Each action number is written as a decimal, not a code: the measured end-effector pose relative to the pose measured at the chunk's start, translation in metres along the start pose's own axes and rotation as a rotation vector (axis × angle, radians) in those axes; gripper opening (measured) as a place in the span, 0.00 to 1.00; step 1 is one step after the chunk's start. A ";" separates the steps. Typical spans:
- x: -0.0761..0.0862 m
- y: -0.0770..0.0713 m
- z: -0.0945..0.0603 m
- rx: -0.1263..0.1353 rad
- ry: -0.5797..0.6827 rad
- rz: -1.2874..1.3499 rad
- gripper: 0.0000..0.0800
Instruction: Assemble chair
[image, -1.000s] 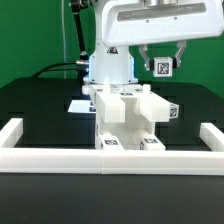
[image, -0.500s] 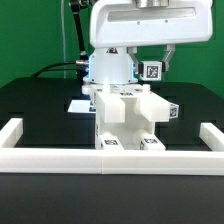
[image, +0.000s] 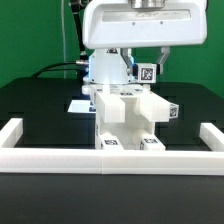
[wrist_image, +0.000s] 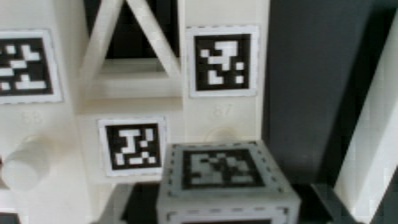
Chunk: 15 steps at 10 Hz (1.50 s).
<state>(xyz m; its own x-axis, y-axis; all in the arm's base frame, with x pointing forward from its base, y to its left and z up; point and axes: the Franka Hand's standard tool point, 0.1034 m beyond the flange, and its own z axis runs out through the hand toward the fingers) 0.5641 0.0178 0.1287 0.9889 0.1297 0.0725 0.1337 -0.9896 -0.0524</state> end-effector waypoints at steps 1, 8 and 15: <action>0.000 -0.001 0.001 0.001 -0.001 -0.001 0.36; -0.004 -0.006 0.013 -0.002 -0.019 -0.004 0.36; -0.002 -0.006 0.015 -0.007 -0.011 -0.007 0.36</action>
Offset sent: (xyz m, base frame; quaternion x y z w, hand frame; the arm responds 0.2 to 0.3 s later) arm 0.0034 0.0087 -0.0056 -0.0098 0.0060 0.0037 0.9999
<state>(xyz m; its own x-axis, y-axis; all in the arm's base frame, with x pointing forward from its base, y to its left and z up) 0.5626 0.0242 0.1140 0.9886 0.1372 0.0620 0.1401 -0.9891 -0.0452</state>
